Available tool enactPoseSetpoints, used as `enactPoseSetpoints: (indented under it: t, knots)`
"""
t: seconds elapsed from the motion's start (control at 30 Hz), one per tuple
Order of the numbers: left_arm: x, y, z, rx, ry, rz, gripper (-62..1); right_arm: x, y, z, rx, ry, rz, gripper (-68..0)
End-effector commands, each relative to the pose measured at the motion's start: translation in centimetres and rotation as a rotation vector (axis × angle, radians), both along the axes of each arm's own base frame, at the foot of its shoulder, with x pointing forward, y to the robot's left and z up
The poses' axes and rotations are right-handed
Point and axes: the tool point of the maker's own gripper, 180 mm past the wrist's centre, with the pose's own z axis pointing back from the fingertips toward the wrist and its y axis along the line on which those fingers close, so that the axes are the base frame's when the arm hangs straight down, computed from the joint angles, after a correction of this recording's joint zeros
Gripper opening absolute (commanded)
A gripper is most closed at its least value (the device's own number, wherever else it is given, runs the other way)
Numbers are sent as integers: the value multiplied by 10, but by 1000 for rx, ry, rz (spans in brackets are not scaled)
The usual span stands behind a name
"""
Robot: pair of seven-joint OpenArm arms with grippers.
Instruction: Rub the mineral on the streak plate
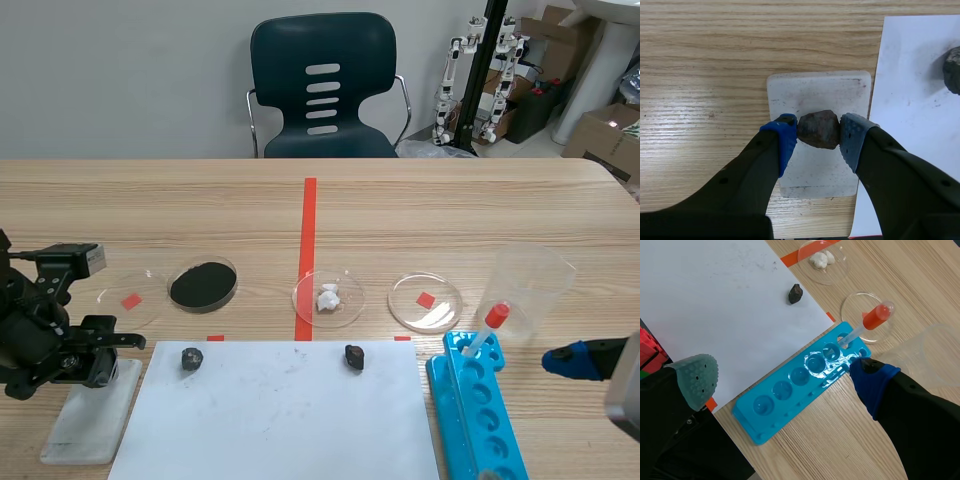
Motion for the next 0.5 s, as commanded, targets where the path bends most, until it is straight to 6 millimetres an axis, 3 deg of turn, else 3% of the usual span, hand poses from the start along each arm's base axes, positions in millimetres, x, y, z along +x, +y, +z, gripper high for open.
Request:
enactPoseSetpoints:
  t: [0.0, 0.27, 0.47]
  knots:
    - [11, 2, 9, 6, -36, 3, -479, 4, 3, 8, 8, -27, 13, -128]
    - [11, 10, 2, 17, -9, 24, -479, 4, 3, 8, 8, -27, 13, -128]
    - [11, 2, -1, 0, -6, 10, -479, 4, 3, 8, 8, -27, 13, -128]
